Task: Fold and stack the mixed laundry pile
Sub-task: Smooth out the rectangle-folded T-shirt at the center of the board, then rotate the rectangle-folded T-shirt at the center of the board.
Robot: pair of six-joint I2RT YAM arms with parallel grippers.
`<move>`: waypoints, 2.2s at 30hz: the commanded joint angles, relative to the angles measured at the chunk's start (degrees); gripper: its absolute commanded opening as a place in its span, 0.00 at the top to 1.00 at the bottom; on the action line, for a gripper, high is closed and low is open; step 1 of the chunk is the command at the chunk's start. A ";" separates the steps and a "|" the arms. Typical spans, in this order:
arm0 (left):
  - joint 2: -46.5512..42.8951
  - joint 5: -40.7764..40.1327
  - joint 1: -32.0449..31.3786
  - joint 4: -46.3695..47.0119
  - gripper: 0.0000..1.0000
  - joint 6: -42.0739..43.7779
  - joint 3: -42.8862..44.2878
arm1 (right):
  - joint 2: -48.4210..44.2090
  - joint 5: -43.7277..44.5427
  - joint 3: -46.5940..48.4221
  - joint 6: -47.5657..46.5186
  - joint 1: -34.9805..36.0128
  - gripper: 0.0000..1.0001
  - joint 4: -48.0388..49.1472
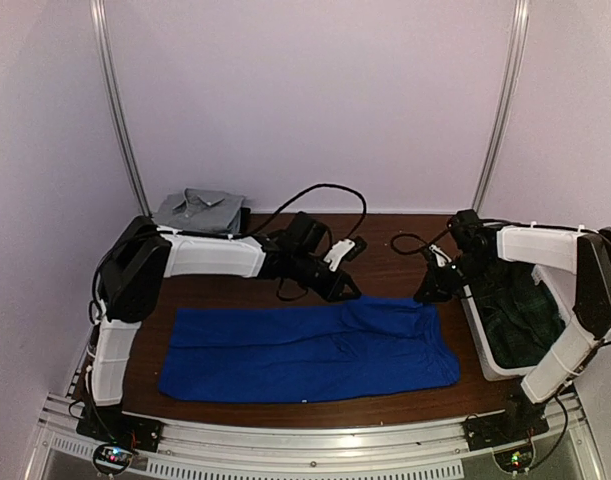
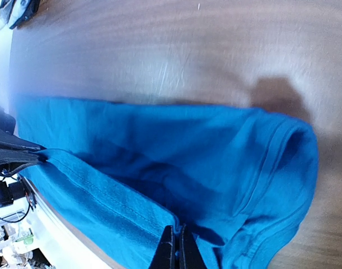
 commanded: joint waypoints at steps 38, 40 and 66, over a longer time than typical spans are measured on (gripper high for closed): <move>-47.12 -36.67 -1.98 2.84 0.02 -17.69 -46.12 | -6.02 -1.00 -4.64 9.69 16.63 0.54 4.16; -47.74 -34.07 0.81 -2.15 0.02 -21.48 -46.88 | -3.04 -1.64 -4.32 9.52 16.69 0.53 5.23; -42.06 -20.48 12.36 -11.11 0.14 -20.44 -54.26 | 30.20 11.80 29.67 -0.27 11.33 0.52 -4.54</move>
